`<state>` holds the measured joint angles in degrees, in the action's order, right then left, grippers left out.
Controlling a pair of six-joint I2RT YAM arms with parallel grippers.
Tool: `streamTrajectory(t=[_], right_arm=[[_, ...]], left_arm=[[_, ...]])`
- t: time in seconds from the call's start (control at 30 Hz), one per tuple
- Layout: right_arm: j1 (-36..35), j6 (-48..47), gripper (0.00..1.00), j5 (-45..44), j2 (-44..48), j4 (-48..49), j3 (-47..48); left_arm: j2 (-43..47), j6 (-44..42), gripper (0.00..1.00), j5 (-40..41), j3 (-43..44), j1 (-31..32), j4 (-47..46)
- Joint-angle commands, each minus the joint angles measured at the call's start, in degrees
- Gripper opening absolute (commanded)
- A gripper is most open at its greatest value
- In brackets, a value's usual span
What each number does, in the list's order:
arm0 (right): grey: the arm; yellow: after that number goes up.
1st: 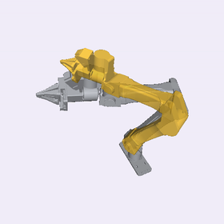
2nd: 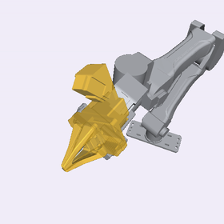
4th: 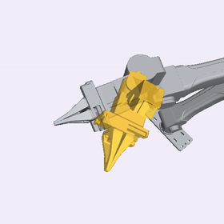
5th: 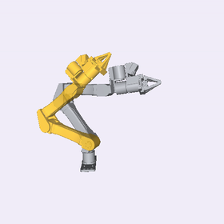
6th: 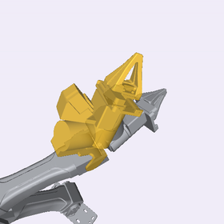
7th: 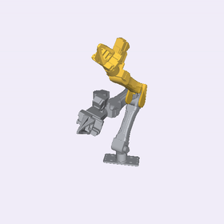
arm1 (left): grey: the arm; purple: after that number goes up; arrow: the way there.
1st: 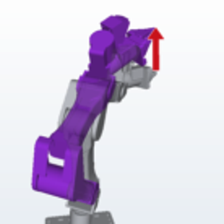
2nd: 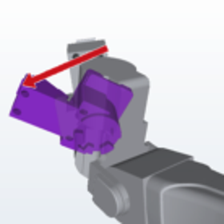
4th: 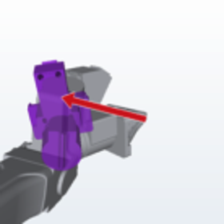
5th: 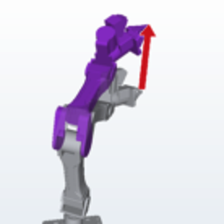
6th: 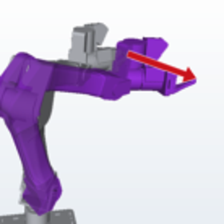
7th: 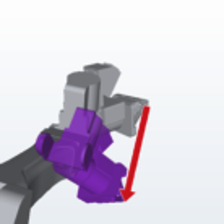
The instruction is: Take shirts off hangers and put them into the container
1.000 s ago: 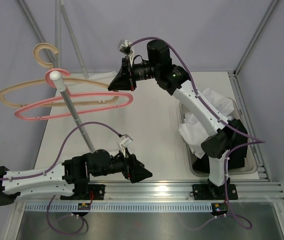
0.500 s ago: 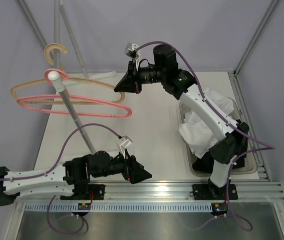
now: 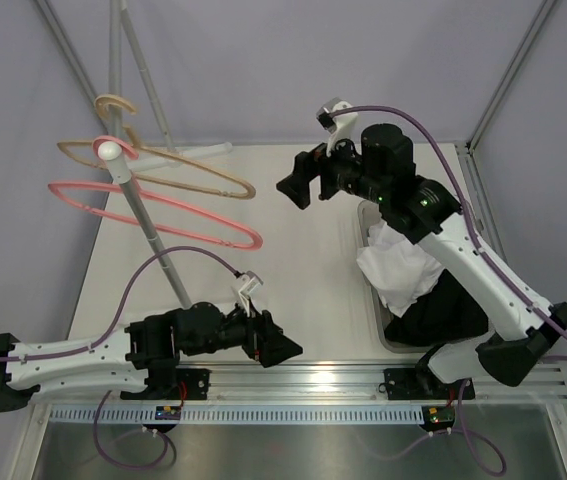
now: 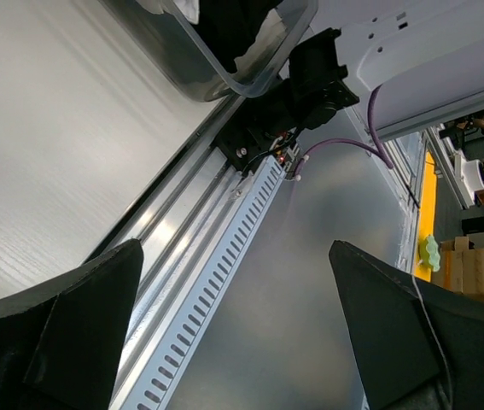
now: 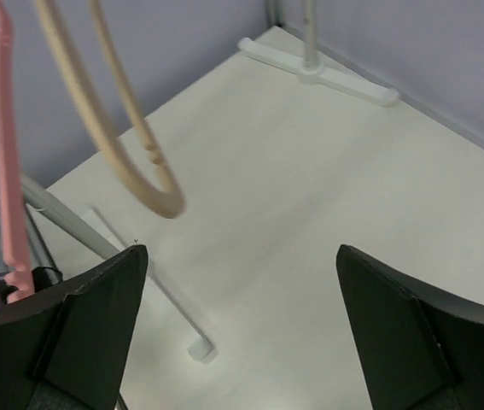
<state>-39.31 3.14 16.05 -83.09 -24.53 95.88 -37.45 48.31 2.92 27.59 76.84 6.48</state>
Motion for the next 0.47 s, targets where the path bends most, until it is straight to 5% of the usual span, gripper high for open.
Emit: streamTrajectory(t=[0.0, 0.13, 0.43], right_arm=[[0.2, 2.9, 1.0, -16.6, 6.7, -5.3, -3.8], [0.2, 6.3, 0.99, -30.6, 11.9, -11.7, -8.5], [0.1, 12.7, 1.0, -32.7, 33.2, -16.1, -25.3]], left_arm=[[0.7, -1.4, 0.99, 4.7, 2.7, 0.2, 0.5], [0.1, -3.3, 0.99, 10.2, 4.2, 0.3, 2.1], [-1.4, -8.8, 0.99, 23.6, 4.3, 1.0, 0.5]])
